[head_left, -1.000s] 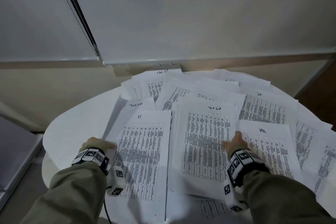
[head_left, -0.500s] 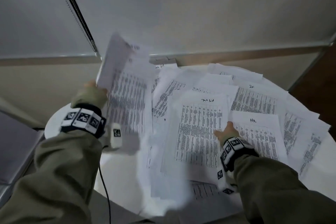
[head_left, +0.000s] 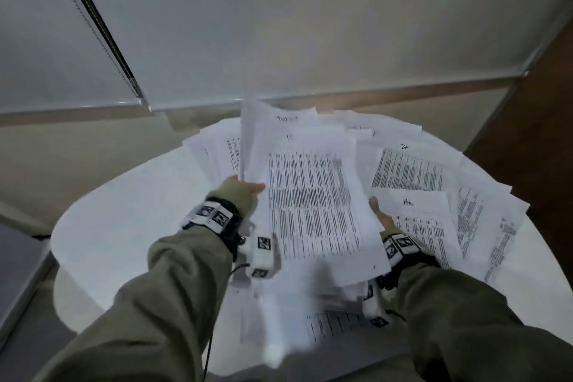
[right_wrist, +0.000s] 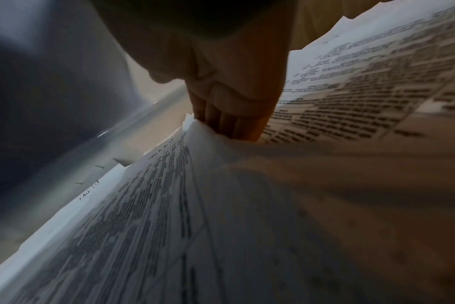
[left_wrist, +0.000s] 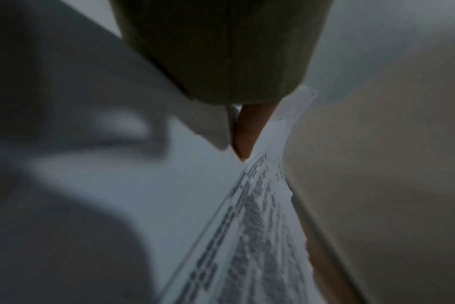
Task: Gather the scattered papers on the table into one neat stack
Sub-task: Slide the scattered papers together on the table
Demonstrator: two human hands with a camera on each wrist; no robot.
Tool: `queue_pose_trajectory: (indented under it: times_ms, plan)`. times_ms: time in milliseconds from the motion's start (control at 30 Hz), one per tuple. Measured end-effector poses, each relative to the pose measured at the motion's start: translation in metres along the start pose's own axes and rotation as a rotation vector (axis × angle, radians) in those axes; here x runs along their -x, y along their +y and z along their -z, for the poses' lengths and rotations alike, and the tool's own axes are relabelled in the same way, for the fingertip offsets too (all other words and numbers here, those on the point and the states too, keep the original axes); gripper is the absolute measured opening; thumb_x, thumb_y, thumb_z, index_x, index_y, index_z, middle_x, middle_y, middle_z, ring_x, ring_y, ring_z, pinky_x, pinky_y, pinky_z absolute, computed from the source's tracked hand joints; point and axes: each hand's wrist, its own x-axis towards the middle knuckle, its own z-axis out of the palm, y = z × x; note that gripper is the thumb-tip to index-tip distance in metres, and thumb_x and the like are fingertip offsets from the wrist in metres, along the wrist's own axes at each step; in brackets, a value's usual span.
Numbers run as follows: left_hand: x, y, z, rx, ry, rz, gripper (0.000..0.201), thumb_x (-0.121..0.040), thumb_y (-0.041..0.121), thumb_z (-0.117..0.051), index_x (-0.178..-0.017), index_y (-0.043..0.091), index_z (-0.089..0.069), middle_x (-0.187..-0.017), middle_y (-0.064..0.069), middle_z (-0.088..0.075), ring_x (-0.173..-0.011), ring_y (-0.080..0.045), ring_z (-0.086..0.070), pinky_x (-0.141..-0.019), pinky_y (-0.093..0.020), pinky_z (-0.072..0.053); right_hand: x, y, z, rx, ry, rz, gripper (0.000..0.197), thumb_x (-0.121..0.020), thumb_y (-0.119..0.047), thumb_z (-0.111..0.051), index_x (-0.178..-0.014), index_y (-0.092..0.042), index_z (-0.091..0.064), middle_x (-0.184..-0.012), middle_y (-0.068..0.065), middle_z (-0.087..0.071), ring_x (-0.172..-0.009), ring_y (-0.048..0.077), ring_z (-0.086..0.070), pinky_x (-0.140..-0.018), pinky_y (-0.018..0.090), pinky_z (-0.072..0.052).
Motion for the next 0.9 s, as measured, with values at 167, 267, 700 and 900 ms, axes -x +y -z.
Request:
queue_pose_trajectory:
  times_ms: [167,267,700,900]
  plan:
    - [0.007,-0.021,-0.040,-0.363,-0.087,0.052,0.042,-0.083,0.036,-0.065,-0.113,0.009,-0.055,-0.087,-0.003,-0.063,-0.062,-0.015,-0.058,-0.049,-0.024,-0.046,-0.017,0.004,-0.001,-0.054,0.031,-0.016,0.102,-0.076,-0.083,-0.018,-0.142,-0.007,-0.036,-0.150,0.013,-0.033,-0.139,0.029,-0.031,-0.116,0.041,-0.018]
    - [0.006,-0.022,-0.048,-0.364,-0.088,0.067,0.047,-0.082,0.036,-0.066,-0.117,0.008,-0.051,-0.087,-0.004,-0.061,-0.070,-0.019,-0.060,-0.056,-0.026,-0.050,-0.020,0.005,0.003,0.032,-0.023,0.030,0.067,-0.094,-0.050,-0.039,-0.146,-0.009,-0.026,-0.154,0.010,-0.024,-0.141,0.029,-0.026,-0.115,0.040,-0.021]
    - [0.019,-0.007,-0.061,-0.121,-0.160,0.082,0.045,-0.078,0.023,-0.070,-0.115,0.015,-0.045,-0.099,-0.009,-0.062,-0.078,-0.029,-0.067,-0.058,-0.036,-0.058,-0.036,0.013,-0.003,0.004,0.106,0.067,0.070,-0.087,-0.021,-0.063,-0.144,-0.003,-0.027,-0.150,0.015,-0.030,-0.137,0.032,-0.032,-0.111,0.040,-0.029]
    - [0.011,-0.005,-0.045,0.049,-0.141,0.016,0.057,-0.080,0.017,-0.069,-0.129,0.009,-0.041,-0.106,-0.007,-0.063,-0.089,-0.023,-0.060,-0.072,-0.032,-0.053,-0.031,0.003,0.007,-0.159,0.096,0.124,0.075,-0.086,-0.021,-0.066,-0.146,-0.005,-0.024,-0.152,0.012,-0.028,-0.138,0.030,-0.031,-0.110,0.040,-0.027]
